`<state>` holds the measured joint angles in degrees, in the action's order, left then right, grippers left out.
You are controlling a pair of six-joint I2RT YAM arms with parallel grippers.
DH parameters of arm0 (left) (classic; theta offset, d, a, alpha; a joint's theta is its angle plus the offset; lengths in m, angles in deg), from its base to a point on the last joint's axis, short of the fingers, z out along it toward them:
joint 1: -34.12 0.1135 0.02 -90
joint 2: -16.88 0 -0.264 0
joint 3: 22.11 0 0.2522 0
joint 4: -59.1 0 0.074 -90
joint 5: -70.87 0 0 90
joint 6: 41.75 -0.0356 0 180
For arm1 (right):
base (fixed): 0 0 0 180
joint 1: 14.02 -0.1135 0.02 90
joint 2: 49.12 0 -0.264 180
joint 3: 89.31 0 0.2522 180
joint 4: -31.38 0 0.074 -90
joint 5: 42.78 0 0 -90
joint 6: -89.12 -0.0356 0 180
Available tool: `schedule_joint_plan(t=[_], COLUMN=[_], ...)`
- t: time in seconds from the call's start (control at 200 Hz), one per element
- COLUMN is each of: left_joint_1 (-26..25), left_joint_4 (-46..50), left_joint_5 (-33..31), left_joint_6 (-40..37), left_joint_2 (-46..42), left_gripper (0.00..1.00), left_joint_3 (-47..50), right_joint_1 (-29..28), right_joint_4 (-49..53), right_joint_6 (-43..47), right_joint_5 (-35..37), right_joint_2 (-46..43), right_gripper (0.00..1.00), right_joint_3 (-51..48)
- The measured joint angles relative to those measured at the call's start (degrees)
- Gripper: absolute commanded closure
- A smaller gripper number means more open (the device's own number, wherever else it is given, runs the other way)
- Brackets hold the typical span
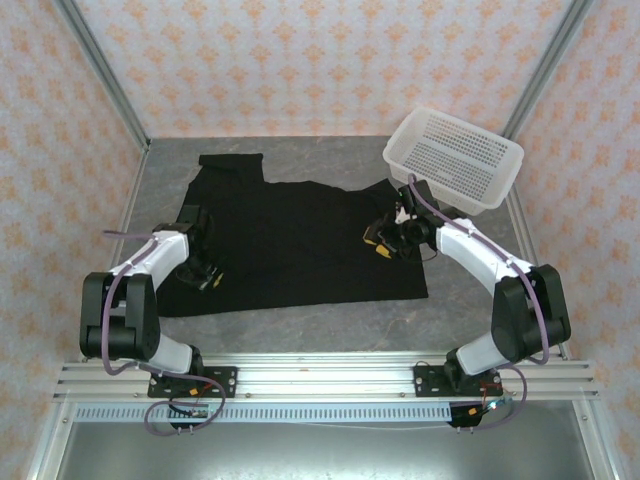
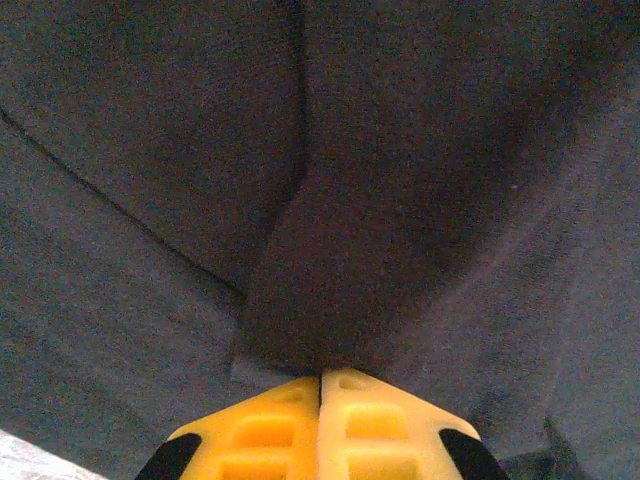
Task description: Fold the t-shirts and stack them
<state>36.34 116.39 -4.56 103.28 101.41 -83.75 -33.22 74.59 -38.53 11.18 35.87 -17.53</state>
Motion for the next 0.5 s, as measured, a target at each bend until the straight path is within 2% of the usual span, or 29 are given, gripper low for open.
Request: schedule_joint_plan(t=[0.13,0.23,0.275,0.5], left_joint_1=[0.0,-0.28,-0.52,-0.79], left_joint_4=[0.2,0.9,1.31,2.6], left_joint_5=[-0.04,-0.22,-0.37,-0.63], left_joint_6=[-0.02,-0.5,-0.72,-1.29], left_joint_2=[0.07,0.07,0.07,-0.09], left_gripper=[1.0,1.0,0.94,0.81], left_joint_3=[-0.83,-2.86,-3.74,-1.51], right_joint_1=[0.0,0.0,0.0,0.0], right_joint_4=[0.0,0.0,0.0,-0.31], right_joint_6=[-0.17,-0.17,-0.17,-0.15], right_joint_5=[0.02,0.02,0.0,-1.14], right_joint_2=[0.0,0.0,0.0,0.02], right_gripper=[0.64,0.6,0.6,0.56], right_joint_3=[0.0,0.0,0.0,0.0])
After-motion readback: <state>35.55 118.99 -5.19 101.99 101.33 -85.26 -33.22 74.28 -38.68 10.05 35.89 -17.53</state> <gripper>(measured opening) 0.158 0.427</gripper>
